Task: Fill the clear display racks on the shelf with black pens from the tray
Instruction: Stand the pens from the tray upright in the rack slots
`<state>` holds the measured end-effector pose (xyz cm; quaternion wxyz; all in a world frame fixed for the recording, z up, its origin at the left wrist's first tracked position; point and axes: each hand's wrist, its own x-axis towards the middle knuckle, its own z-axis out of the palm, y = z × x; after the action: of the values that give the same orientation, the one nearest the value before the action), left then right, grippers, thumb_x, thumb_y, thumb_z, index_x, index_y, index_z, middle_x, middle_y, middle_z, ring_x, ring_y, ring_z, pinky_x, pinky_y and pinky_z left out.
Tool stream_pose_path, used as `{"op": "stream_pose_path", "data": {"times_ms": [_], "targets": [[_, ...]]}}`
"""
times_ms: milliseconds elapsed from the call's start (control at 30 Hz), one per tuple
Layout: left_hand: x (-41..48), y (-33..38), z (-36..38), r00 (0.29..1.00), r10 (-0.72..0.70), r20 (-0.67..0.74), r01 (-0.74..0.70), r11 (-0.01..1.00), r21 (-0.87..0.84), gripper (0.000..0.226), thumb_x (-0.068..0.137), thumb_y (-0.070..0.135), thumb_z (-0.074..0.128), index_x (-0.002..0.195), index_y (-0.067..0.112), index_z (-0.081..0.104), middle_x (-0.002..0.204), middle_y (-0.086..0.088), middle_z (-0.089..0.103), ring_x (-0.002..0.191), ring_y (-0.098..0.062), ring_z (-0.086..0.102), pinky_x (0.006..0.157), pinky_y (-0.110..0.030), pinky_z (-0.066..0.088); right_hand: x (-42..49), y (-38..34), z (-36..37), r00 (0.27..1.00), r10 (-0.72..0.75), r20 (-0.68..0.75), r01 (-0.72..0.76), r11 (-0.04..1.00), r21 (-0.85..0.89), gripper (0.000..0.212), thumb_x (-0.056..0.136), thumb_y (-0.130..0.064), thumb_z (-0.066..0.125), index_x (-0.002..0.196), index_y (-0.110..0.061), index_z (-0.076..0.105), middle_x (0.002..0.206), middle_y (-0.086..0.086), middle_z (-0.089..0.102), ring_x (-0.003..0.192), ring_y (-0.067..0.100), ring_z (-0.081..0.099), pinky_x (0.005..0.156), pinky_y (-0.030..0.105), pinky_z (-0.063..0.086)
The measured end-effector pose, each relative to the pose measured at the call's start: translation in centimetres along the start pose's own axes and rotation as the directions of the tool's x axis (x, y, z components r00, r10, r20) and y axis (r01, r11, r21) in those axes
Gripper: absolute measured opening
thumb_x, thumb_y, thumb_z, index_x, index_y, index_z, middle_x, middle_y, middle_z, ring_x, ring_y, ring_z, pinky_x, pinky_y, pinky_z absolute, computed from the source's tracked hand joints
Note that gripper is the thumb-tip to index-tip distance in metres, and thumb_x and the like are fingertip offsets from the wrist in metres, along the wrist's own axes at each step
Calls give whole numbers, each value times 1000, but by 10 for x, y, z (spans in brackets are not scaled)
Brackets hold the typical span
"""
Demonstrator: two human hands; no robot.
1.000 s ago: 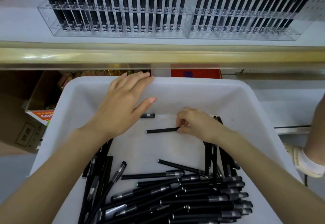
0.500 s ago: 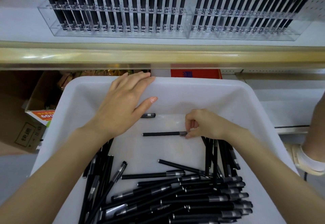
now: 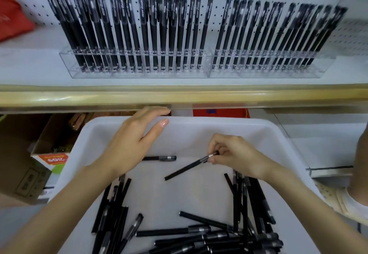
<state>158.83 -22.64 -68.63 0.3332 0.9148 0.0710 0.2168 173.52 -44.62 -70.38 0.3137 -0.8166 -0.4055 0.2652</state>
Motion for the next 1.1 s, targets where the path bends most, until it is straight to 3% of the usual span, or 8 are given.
{"op": "stream_pose_path", "data": {"times_ms": [67,167,267,400,633,767,900,1100], "targets": [[9,6,-12,997,5,-74,-10,998,-60,48,91,52,35,123,27,61,123,22,57,119,7,48,97,-4,30,-2,-15,-17,997,-38,-66,46,991,125,15,82,-6,73,83,-17,63,80,1,70,79,17,67,77,34,55],[26,19,-30,994,51,-98,-53,998,-20,48,91,53,33,124,30,60,122,25,55,118,9,47,97,-10,34,-4,-44,-44,979,-117,-168,156,958,242,14,79,2,74,84,-7,64,83,4,73,78,19,70,74,27,56],[49,36,-44,988,136,-71,-124,981,149,56,92,56,27,132,29,53,130,20,50,123,3,42,103,-24,32,-4,-76,-73,957,-178,-228,250,905,343,14,79,-1,72,88,-3,61,90,10,74,76,23,69,69,24,56],[78,53,-54,982,186,-16,-169,921,350,64,92,60,20,141,25,45,140,9,47,128,-4,39,107,-25,25,5,-114,-114,886,-231,-402,393,834,387,26,69,-19,71,90,-8,60,89,15,73,69,15,66,63,20,52],[95,56,-52,993,41,108,-87,880,467,67,89,56,17,146,25,34,151,5,38,134,-8,39,113,-26,21,50,-145,-158,670,-257,-696,549,804,231,32,85,-6,69,111,-9,52,76,13,68,56,11,63,58,24,54],[98,47,-45,990,26,136,-90,870,486,72,87,60,12,146,25,34,151,7,36,137,-7,34,111,-21,16,83,-151,-155,598,-301,-742,591,792,155,28,84,-7,71,94,-20,48,68,7,63,53,14,64,54,25,53],[101,42,-43,992,30,126,-88,868,488,69,89,59,15,146,26,36,150,9,38,137,-5,34,114,-22,19,103,-154,-150,568,-336,-751,596,797,94,26,86,-10,70,93,-18,47,70,5,62,54,15,65,53,22,52],[104,42,-45,992,17,127,-74,887,456,72,86,64,16,142,27,41,145,13,42,132,-3,37,113,-26,29,116,-153,-144,592,-372,-715,576,816,52,25,87,-12,70,97,-14,47,76,7,61,58,17,66,54,18,52]]}}
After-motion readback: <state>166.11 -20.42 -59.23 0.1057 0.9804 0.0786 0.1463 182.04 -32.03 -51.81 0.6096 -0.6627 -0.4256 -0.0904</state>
